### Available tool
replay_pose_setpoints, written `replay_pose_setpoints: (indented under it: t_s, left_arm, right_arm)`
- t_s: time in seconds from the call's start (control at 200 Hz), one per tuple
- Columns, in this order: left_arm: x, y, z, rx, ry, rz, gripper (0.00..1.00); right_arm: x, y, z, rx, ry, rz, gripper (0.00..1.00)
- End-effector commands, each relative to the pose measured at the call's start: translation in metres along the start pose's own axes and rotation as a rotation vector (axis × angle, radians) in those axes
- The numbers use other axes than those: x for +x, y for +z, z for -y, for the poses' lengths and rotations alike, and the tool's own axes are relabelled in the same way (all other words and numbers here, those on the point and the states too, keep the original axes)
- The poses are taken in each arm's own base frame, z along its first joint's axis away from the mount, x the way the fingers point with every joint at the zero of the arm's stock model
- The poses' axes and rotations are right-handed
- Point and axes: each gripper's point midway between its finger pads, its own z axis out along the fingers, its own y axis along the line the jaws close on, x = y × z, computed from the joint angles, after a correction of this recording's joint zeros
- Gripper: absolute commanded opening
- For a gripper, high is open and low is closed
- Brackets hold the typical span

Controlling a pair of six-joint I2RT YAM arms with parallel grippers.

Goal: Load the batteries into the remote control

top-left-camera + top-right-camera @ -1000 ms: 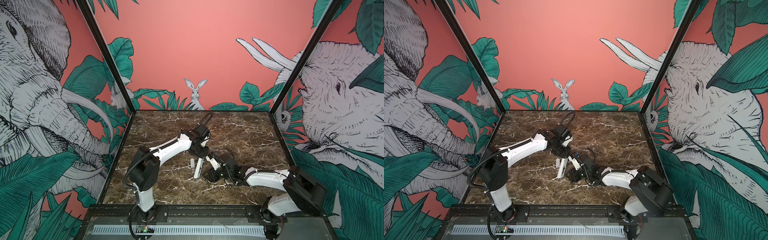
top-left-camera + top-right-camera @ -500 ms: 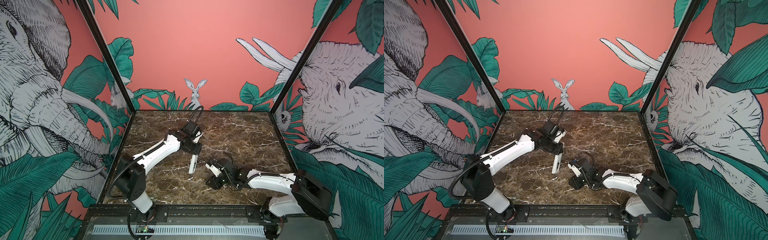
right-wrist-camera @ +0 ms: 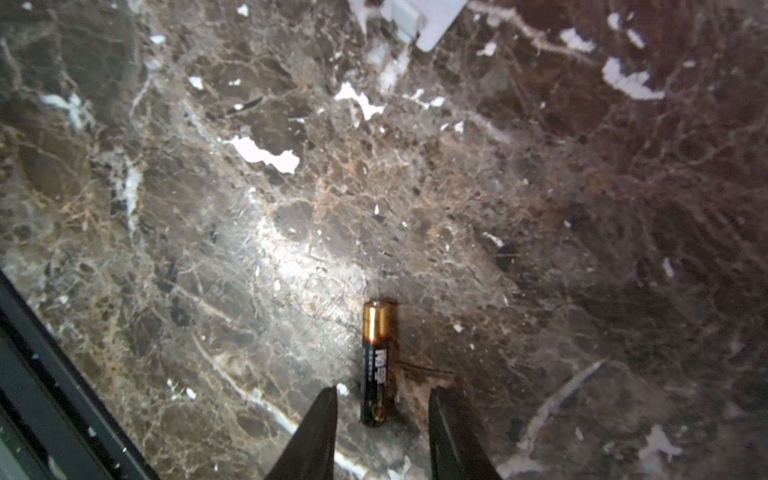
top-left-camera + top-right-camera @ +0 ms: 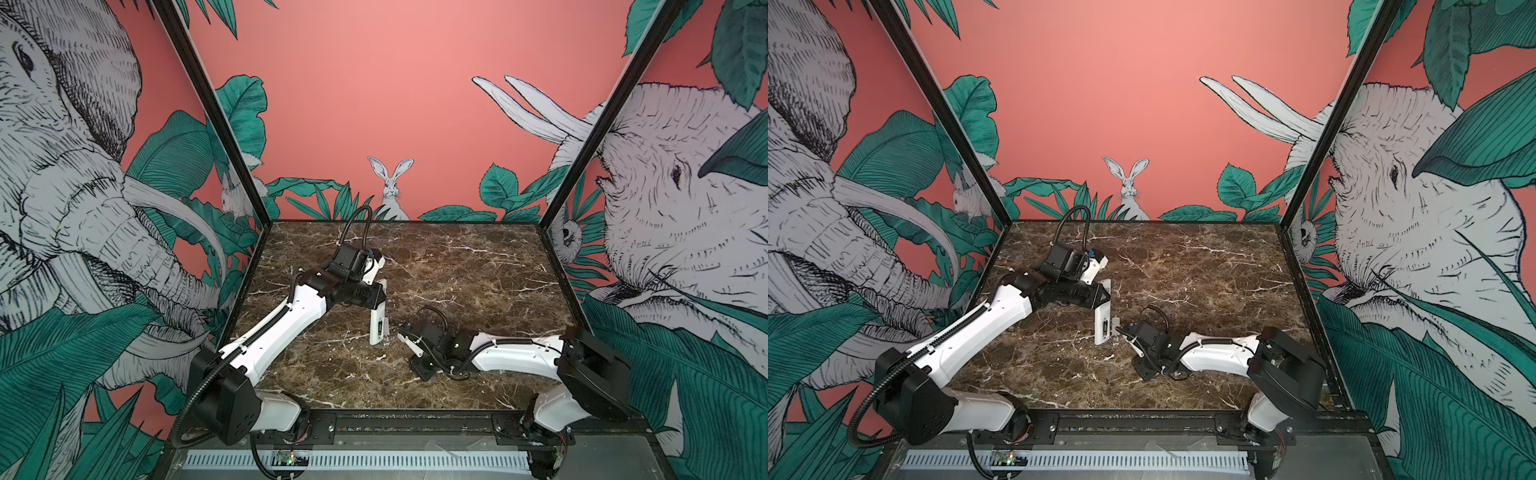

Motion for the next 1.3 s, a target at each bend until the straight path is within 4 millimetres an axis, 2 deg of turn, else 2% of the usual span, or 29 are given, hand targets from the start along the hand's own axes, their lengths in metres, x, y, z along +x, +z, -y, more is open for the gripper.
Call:
replay_pose_setpoints:
  t_s: [0.0,0.5,0.7,0.905,1.11,1.13,1.29]
  left_arm:
    - [-0.001,-0.008,0.002,0.027,0.016,0.043,0.0]
    - [0.008,-0.002,-0.006,0.046,-0.008,0.06,0.0]
    - [0.011,0.005,-0.004,0.088,-0.022,0.074,0.0]
    - [0.013,0.014,-0.004,0.125,-0.049,0.077,0.0]
    - [0.012,0.017,-0.011,0.141,-0.083,0.105,0.0]
    - [0.012,0.017,-0.011,0.153,-0.09,0.109,0.0]
    - [0.003,0.014,-0.004,0.299,-0.162,0.164,0.0]
  right_arm:
    - [-0.001,-0.002,0.004,0.07,-0.039,-0.021,0.34]
    - [0.001,0.013,-0.002,0.108,-0.072,-0.096,0.22]
    - [-0.009,0.005,-0.004,0.103,-0.064,-0.055,0.15]
    - [-0.016,0.0,-0.004,0.11,-0.069,-0.042,0.12]
    - [-0.027,-0.015,-0.003,0.123,-0.071,0.015,0.12]
    - [-0.035,-0.026,-0.005,0.113,-0.068,0.056,0.12]
    - [-0.063,-0.063,-0.011,0.086,-0.072,0.206,0.12]
